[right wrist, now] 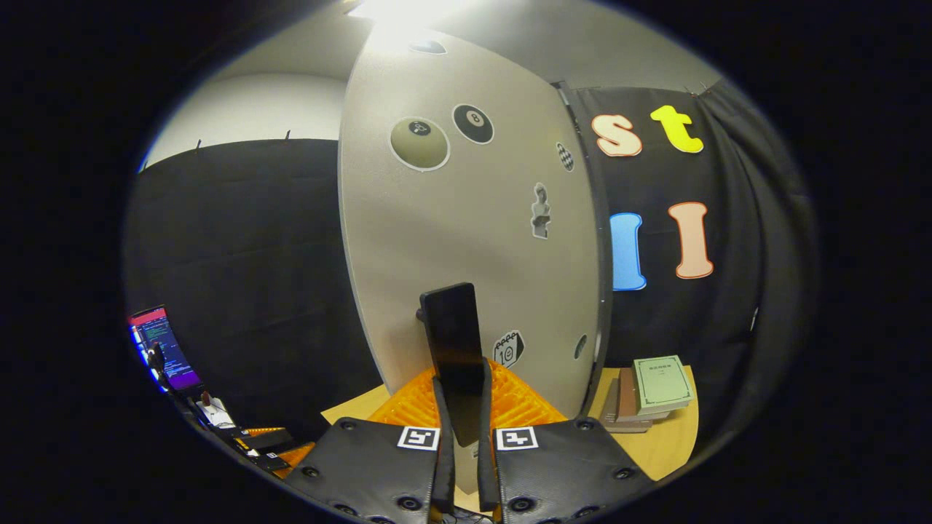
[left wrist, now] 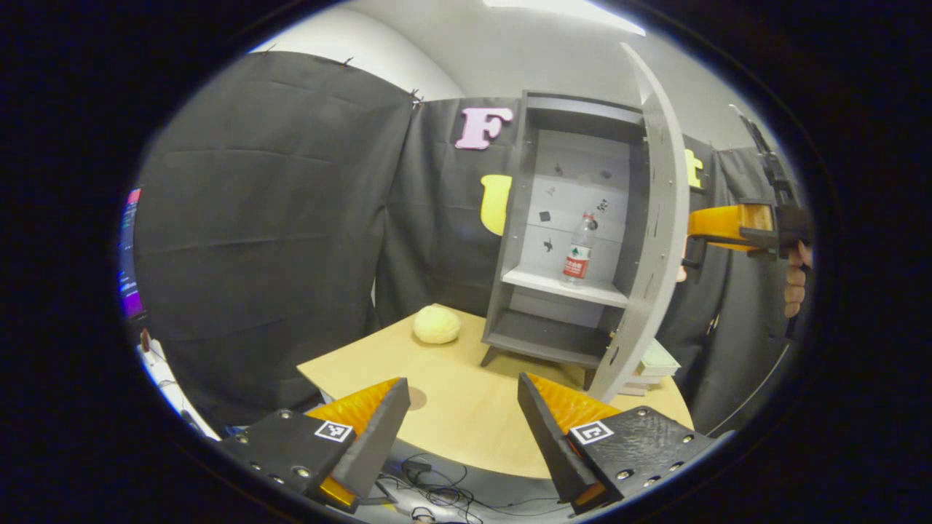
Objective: Open the cabinet door with the right hand, grasp the bottle in the cabinet with the left hand and place it on the coaster, then close the cabinet door with the right hand.
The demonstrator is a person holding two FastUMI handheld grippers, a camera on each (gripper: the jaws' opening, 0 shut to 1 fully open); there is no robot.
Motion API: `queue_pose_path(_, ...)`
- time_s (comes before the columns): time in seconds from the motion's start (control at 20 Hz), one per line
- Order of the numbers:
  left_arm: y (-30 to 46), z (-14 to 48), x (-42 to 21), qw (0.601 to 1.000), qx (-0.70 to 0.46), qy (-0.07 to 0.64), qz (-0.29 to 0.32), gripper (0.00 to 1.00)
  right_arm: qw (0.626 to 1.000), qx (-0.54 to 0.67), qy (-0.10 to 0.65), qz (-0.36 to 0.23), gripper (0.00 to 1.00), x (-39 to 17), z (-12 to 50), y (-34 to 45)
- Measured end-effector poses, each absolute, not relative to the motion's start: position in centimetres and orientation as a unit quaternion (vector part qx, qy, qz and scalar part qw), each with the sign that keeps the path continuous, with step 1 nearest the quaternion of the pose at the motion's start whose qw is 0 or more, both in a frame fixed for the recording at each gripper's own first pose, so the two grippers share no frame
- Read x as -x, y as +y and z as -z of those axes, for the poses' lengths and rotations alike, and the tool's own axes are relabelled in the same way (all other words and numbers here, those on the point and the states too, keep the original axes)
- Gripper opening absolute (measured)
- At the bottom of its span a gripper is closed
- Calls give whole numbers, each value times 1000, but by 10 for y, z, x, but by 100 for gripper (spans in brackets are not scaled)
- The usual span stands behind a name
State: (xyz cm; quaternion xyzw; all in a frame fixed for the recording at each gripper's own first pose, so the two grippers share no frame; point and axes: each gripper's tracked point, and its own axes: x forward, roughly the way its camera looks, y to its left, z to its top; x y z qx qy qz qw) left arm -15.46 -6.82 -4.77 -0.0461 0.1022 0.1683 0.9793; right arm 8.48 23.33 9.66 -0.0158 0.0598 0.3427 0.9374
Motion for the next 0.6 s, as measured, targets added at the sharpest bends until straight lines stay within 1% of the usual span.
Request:
queue_pose_path(0.05,-71,49,147,981,41,105,-158,92,941,13,53,-335,14,-84,-97,227)
queue_pose_path(0.1,-72,50,138,982,38,107,-148,92,945,9,49,-325,14,-84,-99,221)
queue_pose_path(0.15,-74,53,130,984,38,109,-137,89,949,7,46,-313,14,-85,-99,215)
queue_pose_path(0.35,-83,61,98,988,52,120,-83,89,971,9,40,-236,13,-96,-104,178)
queue_pose_path(0.4,-85,59,86,989,52,118,-69,89,973,7,40,-225,12,-99,-105,172)
queue_pose_path(0.5,-81,58,66,990,46,122,-45,89,972,-21,50,-227,12,-101,-101,175)
queue_pose_path(0.55,-78,59,58,991,44,123,-34,92,971,-33,48,-230,12,-100,-102,179)
queue_pose_path(0.6,-75,57,51,991,43,122,-23,89,973,-31,42,-226,12,-99,-103,178)
